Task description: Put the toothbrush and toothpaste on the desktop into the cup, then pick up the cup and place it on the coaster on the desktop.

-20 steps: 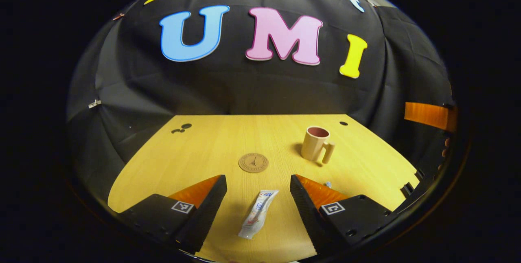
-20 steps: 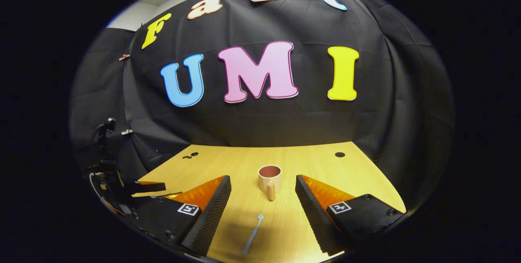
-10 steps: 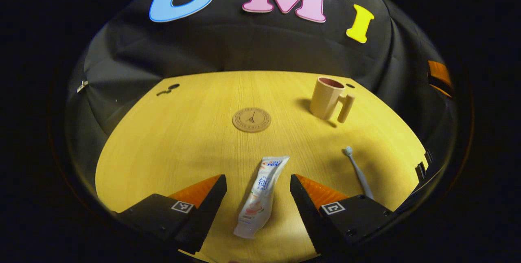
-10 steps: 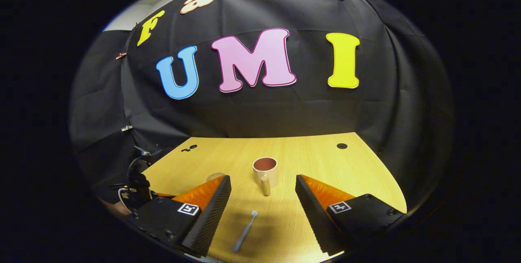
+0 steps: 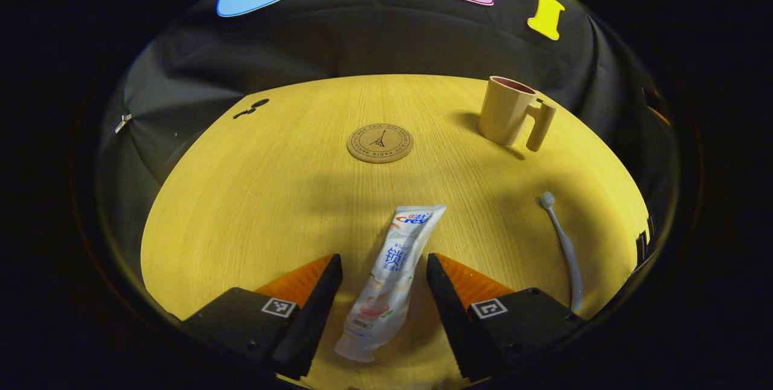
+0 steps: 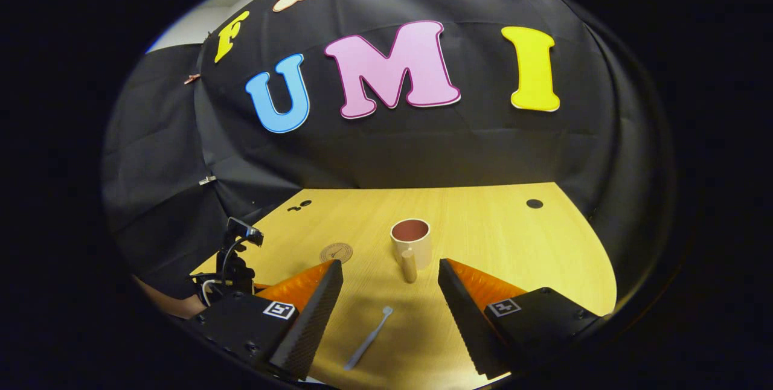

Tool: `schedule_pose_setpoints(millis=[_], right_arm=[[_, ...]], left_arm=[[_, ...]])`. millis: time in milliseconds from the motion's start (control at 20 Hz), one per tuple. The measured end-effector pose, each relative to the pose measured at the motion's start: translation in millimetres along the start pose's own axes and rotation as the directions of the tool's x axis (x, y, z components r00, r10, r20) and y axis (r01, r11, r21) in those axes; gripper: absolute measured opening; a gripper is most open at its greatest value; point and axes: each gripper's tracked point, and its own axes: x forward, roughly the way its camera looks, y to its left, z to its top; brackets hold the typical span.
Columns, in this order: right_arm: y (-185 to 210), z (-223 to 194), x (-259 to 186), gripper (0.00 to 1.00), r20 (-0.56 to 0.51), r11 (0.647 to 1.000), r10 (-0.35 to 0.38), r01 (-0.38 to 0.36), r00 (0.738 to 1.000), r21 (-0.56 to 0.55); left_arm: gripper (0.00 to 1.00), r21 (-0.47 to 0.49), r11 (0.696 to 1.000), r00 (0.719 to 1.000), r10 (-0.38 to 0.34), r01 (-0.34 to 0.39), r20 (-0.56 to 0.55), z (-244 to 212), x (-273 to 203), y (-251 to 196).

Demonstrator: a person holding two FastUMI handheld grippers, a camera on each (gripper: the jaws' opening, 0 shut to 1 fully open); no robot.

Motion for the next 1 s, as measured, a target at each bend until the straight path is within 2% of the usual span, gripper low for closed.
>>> schedule_pose_setpoints(millis=[100,200,300,400,500,550,750,800,850,1000], right_arm=[[-0.5,-12.5,5.7,0.98,-0.041,0.999,0.004,-0.003,0.999,0.043],[-6.1,-20.6,11.3,0.98,-0.077,0.996,-0.018,0.024,0.997,0.08],[-11.8,-34.3,17.5,0.98,-0.13,0.991,-0.057,0.072,0.99,0.11],[-11.2,-48.9,21.5,0.98,-0.184,0.987,-0.093,0.115,0.979,0.114],[-10.3,-59.0,22.2,0.98,-0.218,0.984,-0.121,0.146,0.968,0.102],[-8.9,-65.8,21.1,0.98,-0.236,0.983,-0.135,0.16,0.962,0.092],[2.8,-92.9,24.1,0.98,-0.323,0.98,-0.163,0.19,0.932,0.055],[4.9,-97.2,26.3,0.98,-0.337,0.98,-0.172,0.196,0.926,0.039],[8.1,-101.1,29.2,0.98,-0.349,0.98,-0.177,0.198,0.92,0.023],[16.1,-112.4,37.9,0.98,-0.381,0.978,-0.189,0.207,0.905,0.007]], left_arm=[[0.84,0.004,1.0,0.999,-0.003,0.003,-0.045,-0.1,0.2,-4.0],[0.67,0.014,1.0,0.995,-0.005,0.007,-0.102,-2.4,0.8,-6.2],[0.57,0.019,1.0,0.991,-0.012,0.015,-0.13,-1.4,-1.8,-10.0],[0.47,0.036,0.999,0.99,-0.01,0.015,-0.142,-2.7,1.5,-13.4],[0.43,0.039,0.999,0.988,-0.005,0.011,-0.154,-0.6,0.3,-13.1],[0.36,0.027,1.0,0.987,-0.004,0.008,-0.161,-0.7,-0.5,-13.2],[0.25,-0.026,1.0,0.991,0.012,-0.016,-0.133,0.9,-2.2,-8.0],[0.2,-0.033,0.999,0.991,0.011,-0.015,-0.13,0.7,-2.4,-8.1],[0.24,-0.042,0.999,0.992,0.002,-0.008,-0.13,-0.9,-3.2,-8.8],[0.23,-0.066,0.998,0.995,-0.006,-0.001,-0.103,0.3,-16.8,2.4]])
